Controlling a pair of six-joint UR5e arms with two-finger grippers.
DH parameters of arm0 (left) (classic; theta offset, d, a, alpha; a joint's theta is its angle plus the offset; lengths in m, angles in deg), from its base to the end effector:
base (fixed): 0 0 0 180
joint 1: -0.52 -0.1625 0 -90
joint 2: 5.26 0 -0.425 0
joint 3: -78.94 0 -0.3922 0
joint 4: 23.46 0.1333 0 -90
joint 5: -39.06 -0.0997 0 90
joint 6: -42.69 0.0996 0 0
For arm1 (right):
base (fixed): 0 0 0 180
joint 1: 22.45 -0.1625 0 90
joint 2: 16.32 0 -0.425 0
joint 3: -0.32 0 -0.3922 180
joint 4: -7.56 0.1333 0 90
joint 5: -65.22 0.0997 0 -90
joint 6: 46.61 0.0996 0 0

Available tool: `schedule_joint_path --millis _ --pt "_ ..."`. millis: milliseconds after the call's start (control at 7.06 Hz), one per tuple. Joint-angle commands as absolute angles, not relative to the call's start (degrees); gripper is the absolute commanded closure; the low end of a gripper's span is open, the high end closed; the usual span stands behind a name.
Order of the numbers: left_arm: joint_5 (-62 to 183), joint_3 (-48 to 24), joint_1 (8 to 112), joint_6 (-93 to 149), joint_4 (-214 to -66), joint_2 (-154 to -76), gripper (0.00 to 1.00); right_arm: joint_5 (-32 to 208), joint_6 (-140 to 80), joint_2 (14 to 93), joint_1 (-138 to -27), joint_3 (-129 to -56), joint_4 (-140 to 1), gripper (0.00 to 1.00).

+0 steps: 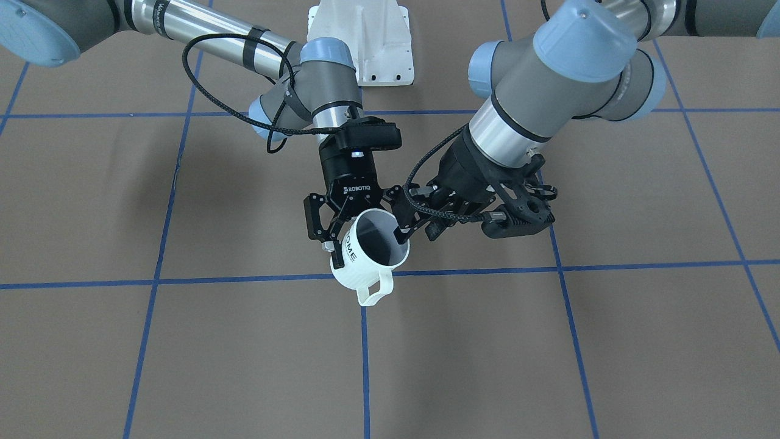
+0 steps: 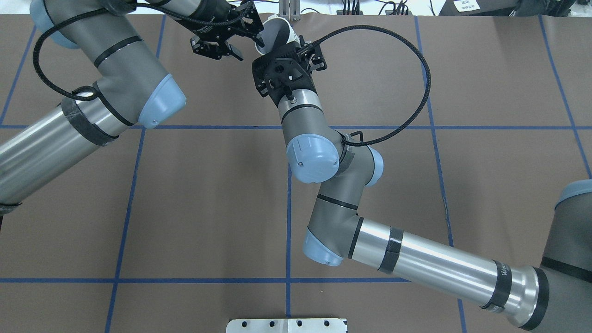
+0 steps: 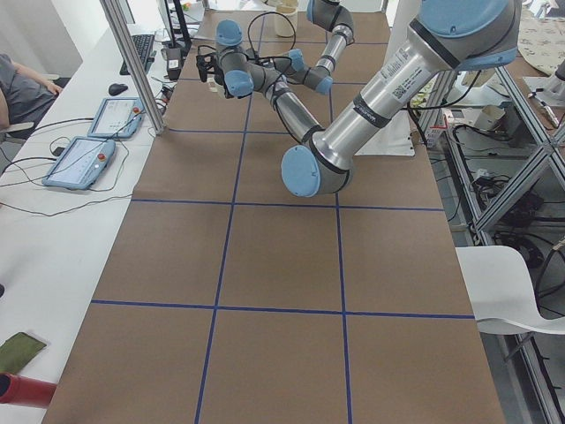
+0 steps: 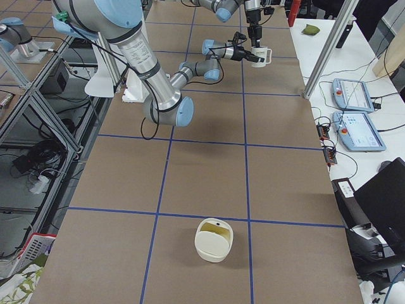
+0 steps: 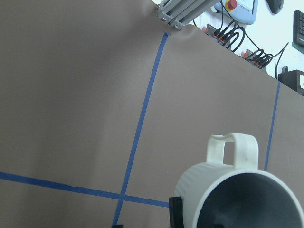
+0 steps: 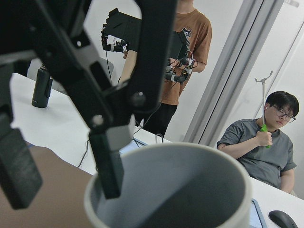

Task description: Left arm hands cup to right arm to dump lemon

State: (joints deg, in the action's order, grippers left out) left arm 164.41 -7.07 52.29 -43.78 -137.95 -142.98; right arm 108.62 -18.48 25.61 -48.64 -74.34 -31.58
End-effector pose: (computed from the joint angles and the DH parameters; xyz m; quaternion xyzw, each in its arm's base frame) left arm 0.3801 -0.6048 0.1149 0.0253 0.5900 -0.1670 0.7896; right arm -0.5600 -0.5046 0.1430 0.6375 -0.2351 0.0412 0.7326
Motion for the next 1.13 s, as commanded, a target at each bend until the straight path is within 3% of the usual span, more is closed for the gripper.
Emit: schedule_joint_path --millis 0,567,992 --pt "164.48 -6.93 52.29 -43.79 -138.16 -143.16 0.54 108.02 -18.48 25.7 -48.12 -74.47 -31.56 0.83" --pt "164.48 -6.93 51.94 -43.79 -138.25 -143.51 0.54 108.11 -18.48 25.61 -47.94 -74.73 -31.56 0.8" --pt "164.48 -7.02 51.67 -43.7 -138.25 -143.51 0.62 108.11 -18.48 25.78 -47.94 -75.0 -31.56 0.8"
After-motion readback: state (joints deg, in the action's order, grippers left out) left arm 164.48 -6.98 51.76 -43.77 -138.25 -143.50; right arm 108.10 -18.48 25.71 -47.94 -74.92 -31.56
